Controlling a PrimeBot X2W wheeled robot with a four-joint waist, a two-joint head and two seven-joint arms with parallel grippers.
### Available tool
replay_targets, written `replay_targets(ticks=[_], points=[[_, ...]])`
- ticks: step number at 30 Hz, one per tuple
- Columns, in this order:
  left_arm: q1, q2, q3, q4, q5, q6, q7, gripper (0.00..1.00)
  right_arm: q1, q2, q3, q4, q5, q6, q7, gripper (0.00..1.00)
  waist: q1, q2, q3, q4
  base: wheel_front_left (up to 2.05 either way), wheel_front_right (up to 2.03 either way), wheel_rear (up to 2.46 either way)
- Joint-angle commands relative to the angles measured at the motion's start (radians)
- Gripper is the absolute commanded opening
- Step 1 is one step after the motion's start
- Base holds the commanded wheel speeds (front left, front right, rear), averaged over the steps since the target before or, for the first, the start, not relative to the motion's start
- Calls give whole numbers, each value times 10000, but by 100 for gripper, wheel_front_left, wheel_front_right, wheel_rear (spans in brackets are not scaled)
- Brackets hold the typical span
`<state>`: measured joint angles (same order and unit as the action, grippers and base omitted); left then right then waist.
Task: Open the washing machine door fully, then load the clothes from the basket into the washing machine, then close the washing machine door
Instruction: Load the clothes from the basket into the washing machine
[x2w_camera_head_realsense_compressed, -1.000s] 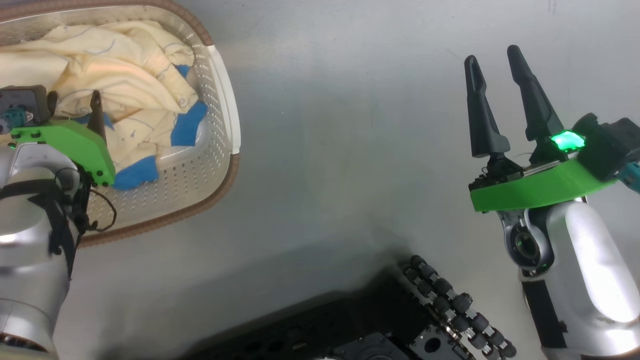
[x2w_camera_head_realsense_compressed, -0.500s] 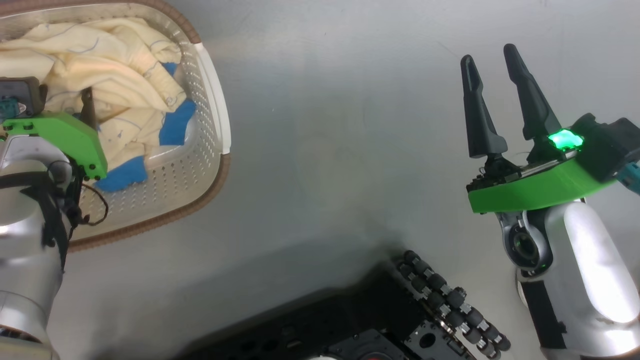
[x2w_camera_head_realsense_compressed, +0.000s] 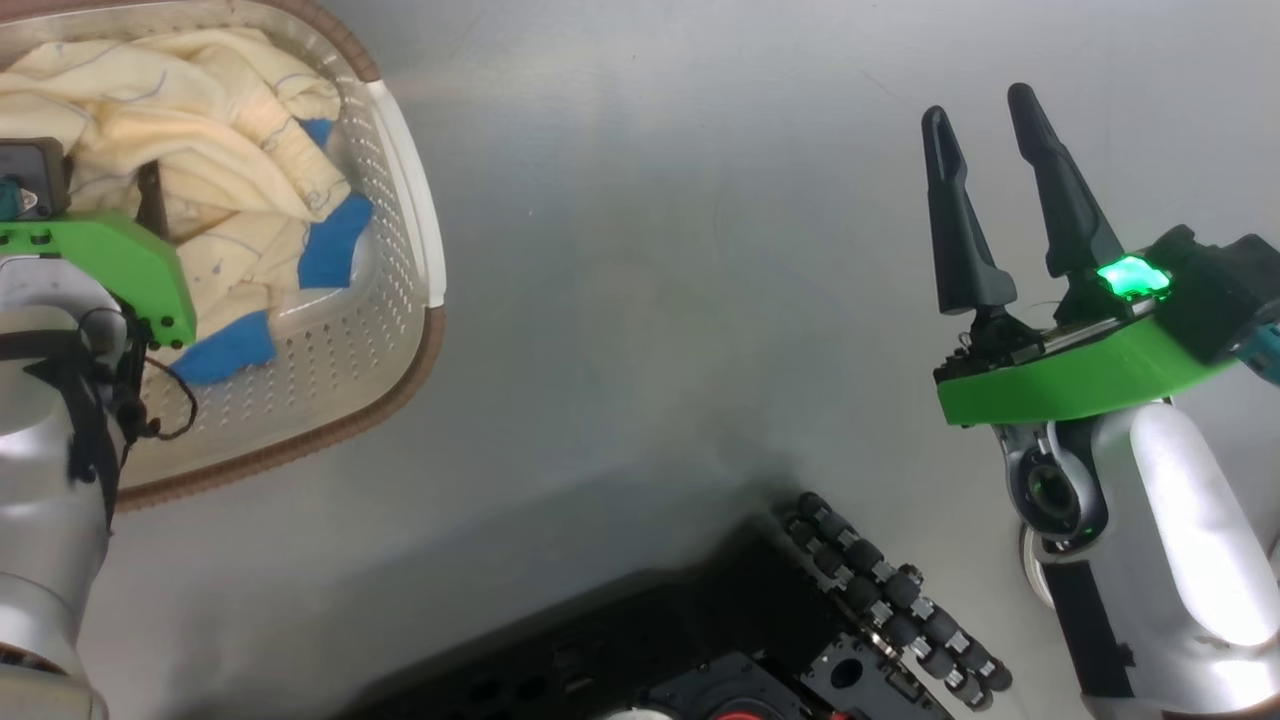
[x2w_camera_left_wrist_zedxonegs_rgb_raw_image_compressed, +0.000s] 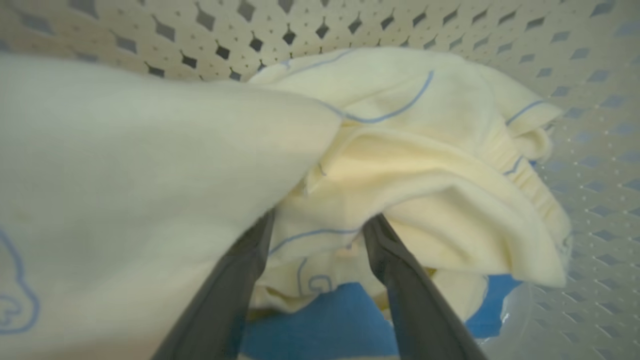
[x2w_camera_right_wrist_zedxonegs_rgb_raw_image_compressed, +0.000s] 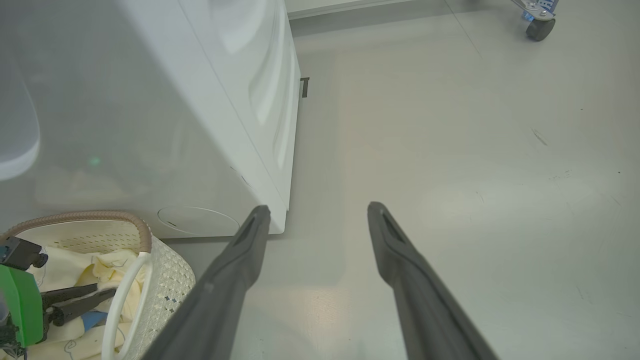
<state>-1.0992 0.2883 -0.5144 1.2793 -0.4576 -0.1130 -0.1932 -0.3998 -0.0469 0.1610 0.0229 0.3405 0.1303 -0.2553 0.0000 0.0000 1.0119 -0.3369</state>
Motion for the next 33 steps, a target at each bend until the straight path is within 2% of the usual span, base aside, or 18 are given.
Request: replay_targets(ticks=[1,2,5,8,9,10,22,33], points=[[60,391,107,-25,79,64,-7,91,244,-33,112,-269,60,4,-65,100,0,0,15,-5,0,0,0],[40,394,88,-19,83,75,-5,86,244,-33,107,-272,70,4,-65,100,0,0,29,-12,0,0,0],[-13,383,34,-2,88,104,-3,48,238,-33,87,-283,100,4,-65,100,0,0,59,-27,0,0,0],[-58,367,-18,11,93,136,-22,24,230,-33,58,-304,113,4,-65,100,0,0,81,-22,0,0,0],[-71,358,-31,14,89,144,-32,8,228,-33,44,-313,115,4,-65,100,0,0,85,-14,0,0,0],[-81,347,-41,18,82,151,-48,0,226,-33,33,-316,113,4,-65,100,0,0,84,-4,0,0,0],[547,-40,216,-335,-267,388,-644,0,159,-33,-179,-246,6,4,-65,100,0,0,-554,582,0,0,0],[2486,-245,1197,-2825,-324,974,-683,0,310,-33,-388,-181,-290,4,-65,100,0,0,-1707,1346,0,0,0]])
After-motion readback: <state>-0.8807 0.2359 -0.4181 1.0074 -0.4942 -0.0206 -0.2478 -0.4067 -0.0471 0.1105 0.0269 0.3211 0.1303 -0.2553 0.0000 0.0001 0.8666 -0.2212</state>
